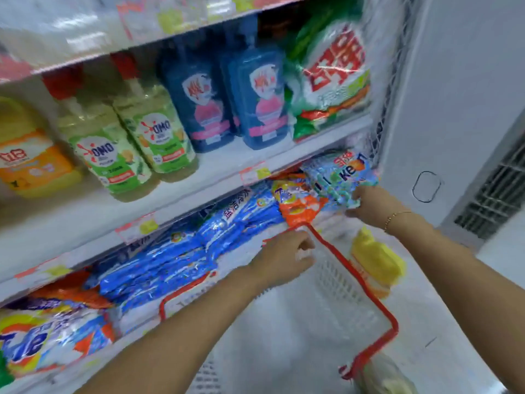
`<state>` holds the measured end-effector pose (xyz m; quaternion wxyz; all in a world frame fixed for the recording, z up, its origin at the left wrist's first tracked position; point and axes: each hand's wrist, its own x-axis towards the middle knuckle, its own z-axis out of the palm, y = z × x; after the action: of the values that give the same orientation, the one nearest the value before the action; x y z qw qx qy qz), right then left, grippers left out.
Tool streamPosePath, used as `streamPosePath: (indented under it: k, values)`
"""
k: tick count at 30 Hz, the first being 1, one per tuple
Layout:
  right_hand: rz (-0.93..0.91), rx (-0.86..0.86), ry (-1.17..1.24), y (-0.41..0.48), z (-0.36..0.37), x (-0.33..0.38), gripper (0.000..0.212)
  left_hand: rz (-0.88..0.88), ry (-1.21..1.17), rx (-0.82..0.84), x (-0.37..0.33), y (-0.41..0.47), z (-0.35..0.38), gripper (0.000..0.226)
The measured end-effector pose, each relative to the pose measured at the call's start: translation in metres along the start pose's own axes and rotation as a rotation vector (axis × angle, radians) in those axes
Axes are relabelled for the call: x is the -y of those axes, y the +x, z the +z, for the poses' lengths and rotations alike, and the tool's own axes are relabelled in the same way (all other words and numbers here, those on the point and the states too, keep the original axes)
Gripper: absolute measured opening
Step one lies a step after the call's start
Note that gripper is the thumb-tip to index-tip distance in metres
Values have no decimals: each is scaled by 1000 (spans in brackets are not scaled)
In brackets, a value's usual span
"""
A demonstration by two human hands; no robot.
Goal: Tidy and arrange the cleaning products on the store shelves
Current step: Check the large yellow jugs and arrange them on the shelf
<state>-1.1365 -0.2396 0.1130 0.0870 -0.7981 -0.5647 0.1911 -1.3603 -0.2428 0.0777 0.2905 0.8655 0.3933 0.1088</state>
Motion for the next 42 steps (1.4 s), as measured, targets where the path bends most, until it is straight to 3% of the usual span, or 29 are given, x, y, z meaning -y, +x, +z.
streamPosePath:
  k: [5,9,12,16,19,22,24,25,28,33,38,42]
  values:
    - [276,123,101,8,59,-96,68,-33,-33,94,-33,42,83,25]
    - [287,167,121,17,103,-114,43,-69,-29,188,-32,58,126,21]
    - [308,224,135,28,108,-107,35,-116,-87,167,-31,60,132,17]
    - [248,255,89,34,83,-91,7,-261,-211,118,-31,66,125,18]
    - [171,153,45,31,49,-71,30,-325,-252,134,-28,68,108,22]
    - [79,82,-22,11,2,-35,30,-351,-268,200,-27,62,74,29]
    - [-16,11,-97,-6,-29,-4,16,-351,-308,184,-25,52,44,43]
    - [-78,-37,-124,-15,-44,13,6,-344,-337,159,-23,46,27,52]
    - [-254,-179,-150,-42,-86,64,29,-338,-390,59,-19,24,-24,75]
    - [-528,-250,40,-78,-150,155,29,-252,-380,-183,-12,-25,-98,103]
    - [-783,-273,236,-100,-138,259,29,-174,-608,-661,15,-87,-155,97]
    - [-1031,-290,268,-133,-93,330,32,-192,-591,-990,61,-147,-183,91]
